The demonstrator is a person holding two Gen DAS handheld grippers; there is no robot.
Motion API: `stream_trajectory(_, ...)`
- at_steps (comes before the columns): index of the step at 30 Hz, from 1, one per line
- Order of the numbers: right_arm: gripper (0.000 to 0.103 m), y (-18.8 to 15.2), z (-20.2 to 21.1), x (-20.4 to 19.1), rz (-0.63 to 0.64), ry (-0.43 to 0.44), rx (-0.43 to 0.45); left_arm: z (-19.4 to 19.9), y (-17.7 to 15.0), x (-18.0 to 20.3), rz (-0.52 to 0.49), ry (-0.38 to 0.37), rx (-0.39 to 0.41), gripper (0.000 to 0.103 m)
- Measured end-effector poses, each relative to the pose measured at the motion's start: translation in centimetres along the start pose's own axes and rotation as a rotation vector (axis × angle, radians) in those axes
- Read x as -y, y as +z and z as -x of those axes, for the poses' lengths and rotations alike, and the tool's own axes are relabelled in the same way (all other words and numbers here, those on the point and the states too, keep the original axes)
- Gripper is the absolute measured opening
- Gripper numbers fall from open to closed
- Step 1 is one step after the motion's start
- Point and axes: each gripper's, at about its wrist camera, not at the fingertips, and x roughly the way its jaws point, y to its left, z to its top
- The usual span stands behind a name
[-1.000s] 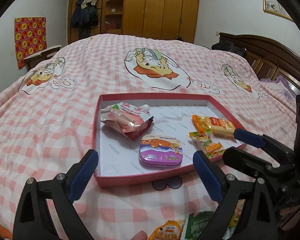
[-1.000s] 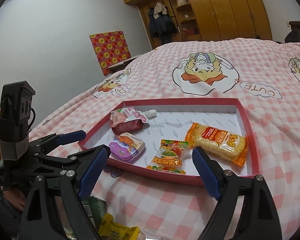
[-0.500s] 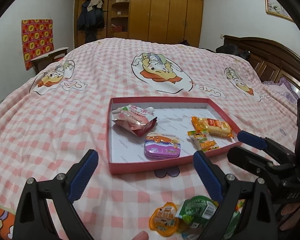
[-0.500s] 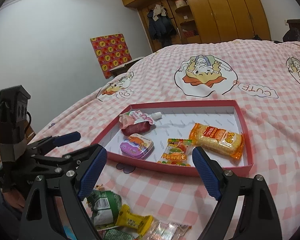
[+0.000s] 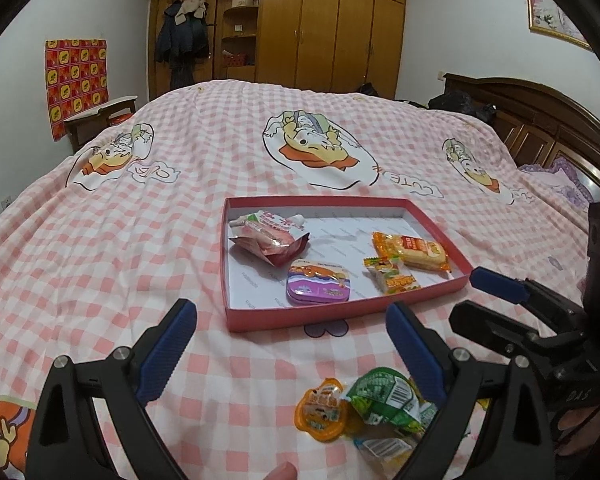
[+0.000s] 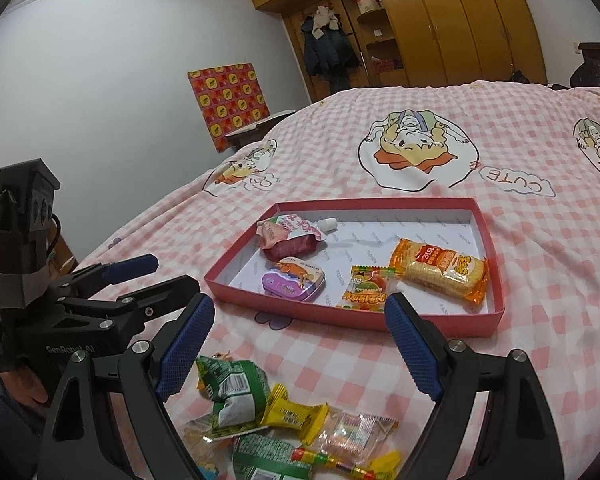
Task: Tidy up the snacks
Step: 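Withdraw both open tools from the box back toward the snack pile, then grasp the clear candy packet with the left tool while the right tool grasps a green bag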
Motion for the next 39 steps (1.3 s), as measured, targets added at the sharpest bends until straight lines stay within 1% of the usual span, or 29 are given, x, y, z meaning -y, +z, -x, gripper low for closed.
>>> stream_trajectory(15, 0.089, -1.4, 1.0, -0.5, -0.017, -0.001, -0.025, 2.1, -2.0, 1.1, -0.015, -0.015, -0.003, 0.098)
stream_trajectory(19, 0.089, -1.9, 1.4, -0.6, -0.017, 0.0, -0.024, 2.0, -2.2, 1.2, -0.022, -0.015, -0.011, 0.098)
stream_trajectory(24, 0.089, -2.5, 2.0, -0.3, -0.036, -0.005, -0.025, 1.7, -2.6, 1.0, -0.005, -0.022, -0.031, 0.098)
stream_trajectory(32, 0.089, -3.5, 3.0, -0.2, -0.057, -0.019, -0.025, 1.8, -4.0, 1.4, -0.011, -0.02, -0.05, 0.098)
stream_trajectory(39, 0.089, -4.9, 3.8, 0.0, -0.055, -0.065, -0.046, 1.0, -4.8, 1.8, -0.018, -0.067, -0.098, 0.098)
